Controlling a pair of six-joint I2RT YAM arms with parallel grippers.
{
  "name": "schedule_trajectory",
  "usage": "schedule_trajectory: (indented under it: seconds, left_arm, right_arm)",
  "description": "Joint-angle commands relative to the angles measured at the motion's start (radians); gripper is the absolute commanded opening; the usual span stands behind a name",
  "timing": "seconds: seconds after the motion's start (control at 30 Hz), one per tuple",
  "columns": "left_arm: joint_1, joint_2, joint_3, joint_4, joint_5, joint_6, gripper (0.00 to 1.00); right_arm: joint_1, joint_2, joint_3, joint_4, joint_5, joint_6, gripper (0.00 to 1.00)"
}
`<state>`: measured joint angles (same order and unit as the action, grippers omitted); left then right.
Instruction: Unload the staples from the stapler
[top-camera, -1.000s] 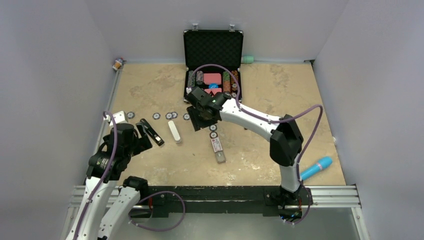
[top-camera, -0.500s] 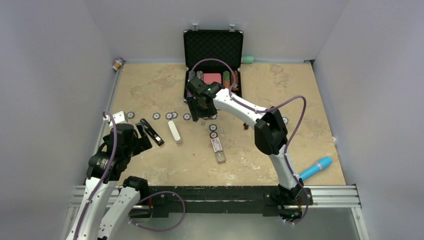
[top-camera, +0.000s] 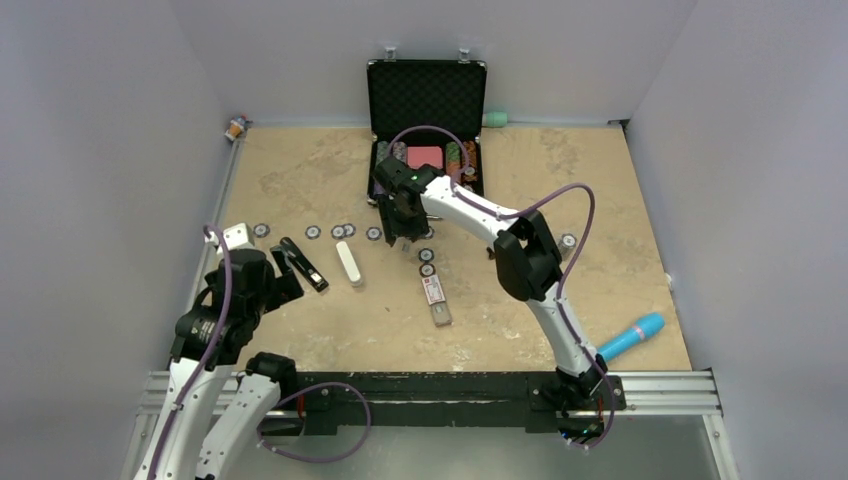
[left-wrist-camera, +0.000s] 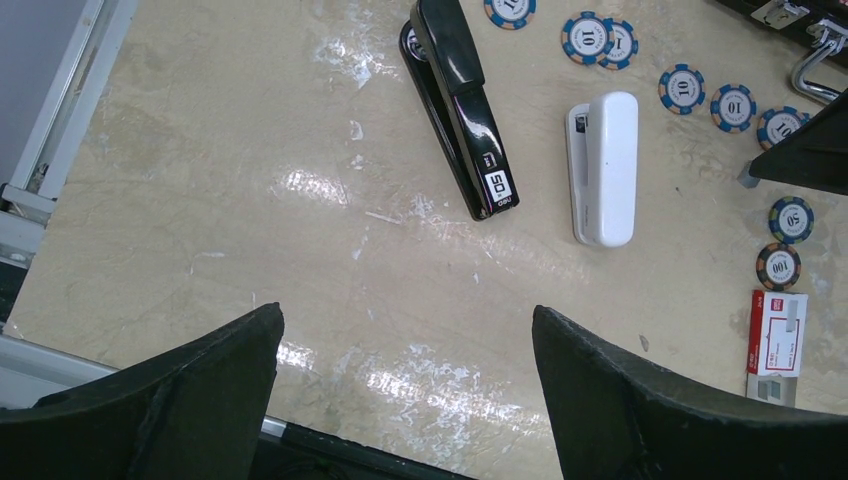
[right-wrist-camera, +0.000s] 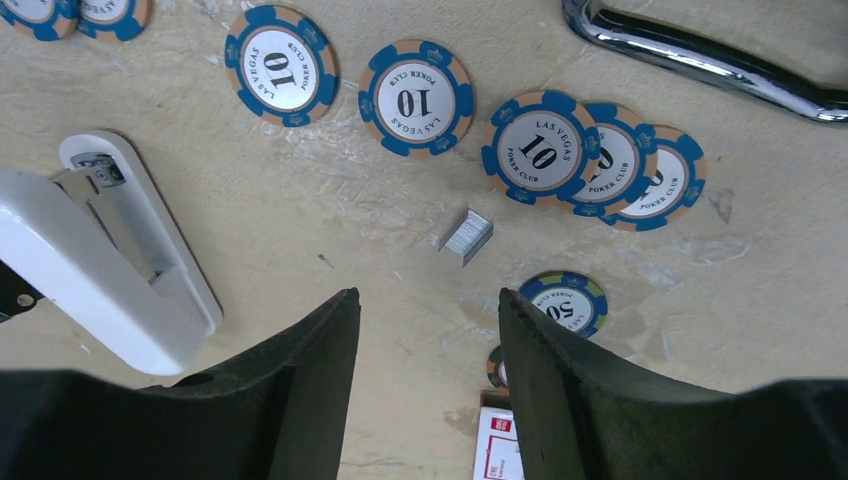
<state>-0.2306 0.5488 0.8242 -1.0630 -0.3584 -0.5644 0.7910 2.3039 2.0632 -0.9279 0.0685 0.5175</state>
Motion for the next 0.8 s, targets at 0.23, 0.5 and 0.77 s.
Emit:
schedule_trajectory:
  seconds: [0.23,0.5,0.77]
  left_arm:
    - [-0.006,-0.033,-0.007,0.029,0.004,-0.003,0.97]
    - [-0.008,-0.034,-0.007,0.029,0.006,-0.002,0.97]
    - [-0.010,-0.035,-0.009,0.034,0.007,0.001,0.97]
  right_arm:
    - [-0.002,0.051,0.060,-0.032,-0.028,0.082,0.52]
    - [-0.004,0.094,0.074,-0.036,-0.047,0.112,0.51]
    - [-0.017,0.105,0.075,-0.034,-0.024,0.124,0.48]
